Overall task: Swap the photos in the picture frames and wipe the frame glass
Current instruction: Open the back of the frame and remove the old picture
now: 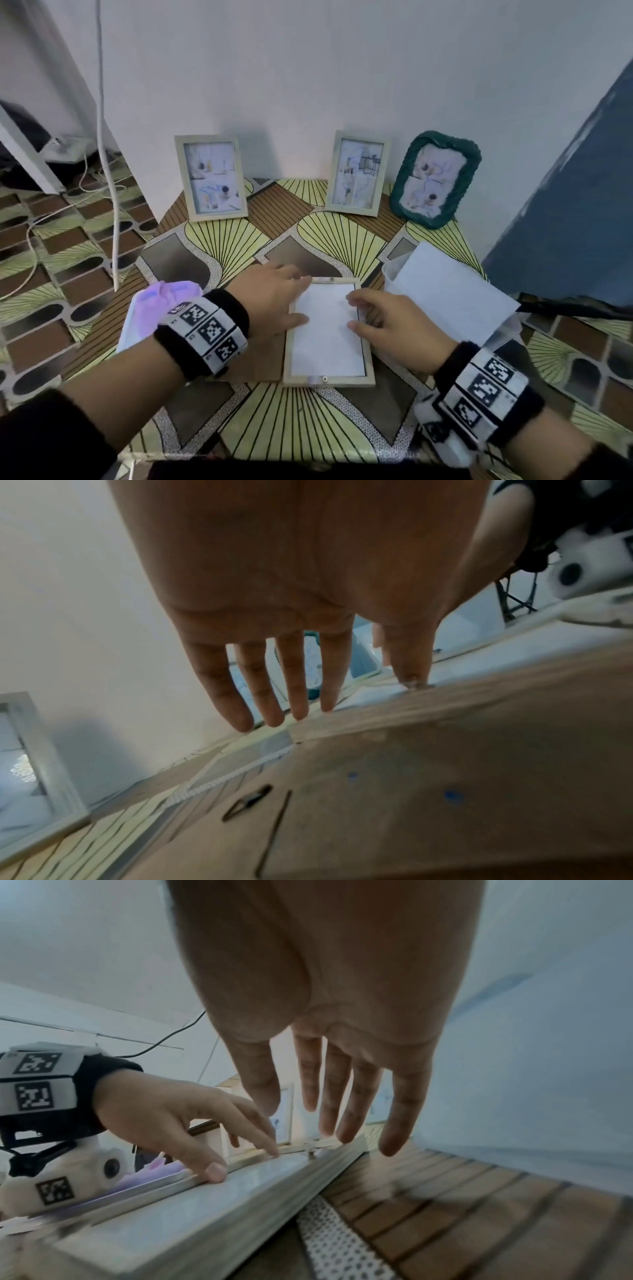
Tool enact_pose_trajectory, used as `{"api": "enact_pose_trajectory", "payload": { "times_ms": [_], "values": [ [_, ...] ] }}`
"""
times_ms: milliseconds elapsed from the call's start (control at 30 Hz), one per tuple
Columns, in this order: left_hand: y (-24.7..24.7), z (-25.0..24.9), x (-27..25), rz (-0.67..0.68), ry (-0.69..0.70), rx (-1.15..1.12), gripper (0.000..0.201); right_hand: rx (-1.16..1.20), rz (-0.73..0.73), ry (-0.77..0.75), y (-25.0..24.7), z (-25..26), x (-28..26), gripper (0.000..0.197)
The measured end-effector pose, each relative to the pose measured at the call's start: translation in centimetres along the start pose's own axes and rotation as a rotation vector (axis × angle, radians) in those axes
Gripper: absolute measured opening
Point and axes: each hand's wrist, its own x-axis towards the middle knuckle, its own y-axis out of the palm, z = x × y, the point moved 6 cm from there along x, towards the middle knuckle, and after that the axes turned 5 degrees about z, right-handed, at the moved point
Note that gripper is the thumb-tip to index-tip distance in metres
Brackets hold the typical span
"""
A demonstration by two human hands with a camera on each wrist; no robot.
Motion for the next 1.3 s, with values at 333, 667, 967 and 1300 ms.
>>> {"api": "enact_pose_trajectory", "payload": {
  "times_ms": [333, 667, 967, 1300],
  "values": [
    [1.1, 0.9, 1.3, 0.013, 0.013, -0.038, 0.076, 0.157, -0.041, 0.072, -0.5, -1.7, 1.8, 0.045],
    [0.7, 1.1, 1.4, 0.042, -0.057, -0.072, 0.082, 0.183, 0.011, 0.146, -1.9, -2.8, 4.4, 0.031],
    [0.7, 1.2, 1.5, 0.067, -0.111, -0.118, 0.082, -0.277, 0.127, 0.05, 0.4, -0.7, 5.3, 0.053],
    [0.9, 1.6, 1.5, 0.081, -0.132, -0.241, 0.08, -0.459, 0.232, 0.108, 1.0, -0.6, 6.4, 0.062]
  ]
}}
